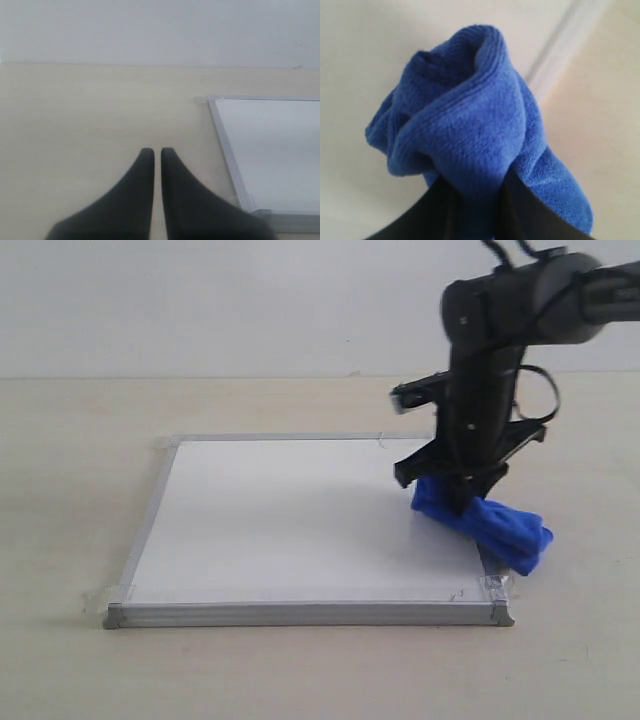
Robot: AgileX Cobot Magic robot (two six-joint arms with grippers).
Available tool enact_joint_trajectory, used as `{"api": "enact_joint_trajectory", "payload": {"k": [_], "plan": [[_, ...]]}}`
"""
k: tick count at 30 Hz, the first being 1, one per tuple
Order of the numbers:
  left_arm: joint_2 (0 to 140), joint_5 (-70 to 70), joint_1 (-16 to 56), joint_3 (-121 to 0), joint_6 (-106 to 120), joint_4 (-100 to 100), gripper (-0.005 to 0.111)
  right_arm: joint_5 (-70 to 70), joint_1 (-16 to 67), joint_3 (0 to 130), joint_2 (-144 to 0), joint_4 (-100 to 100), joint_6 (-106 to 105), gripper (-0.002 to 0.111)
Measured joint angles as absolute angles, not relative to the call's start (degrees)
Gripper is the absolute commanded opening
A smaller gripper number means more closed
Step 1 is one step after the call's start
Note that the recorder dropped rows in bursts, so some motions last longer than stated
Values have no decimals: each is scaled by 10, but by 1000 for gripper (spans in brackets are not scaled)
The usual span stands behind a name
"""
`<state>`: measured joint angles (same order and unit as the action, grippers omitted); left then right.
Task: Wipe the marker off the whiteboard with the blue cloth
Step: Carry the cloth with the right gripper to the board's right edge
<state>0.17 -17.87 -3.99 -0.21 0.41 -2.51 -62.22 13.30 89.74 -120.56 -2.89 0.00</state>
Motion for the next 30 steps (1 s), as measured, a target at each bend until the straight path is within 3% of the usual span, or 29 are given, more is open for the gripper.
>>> {"api": "enact_joint_trajectory", "payload": {"k": [10, 30], "plan": [[2, -179, -40, -2, 4, -25, 5, -343, 22, 650, -1047, 12, 161, 0], [2, -179, -40, -2, 4, -25, 5, -208, 8, 627, -1104, 126, 180, 1]]}}
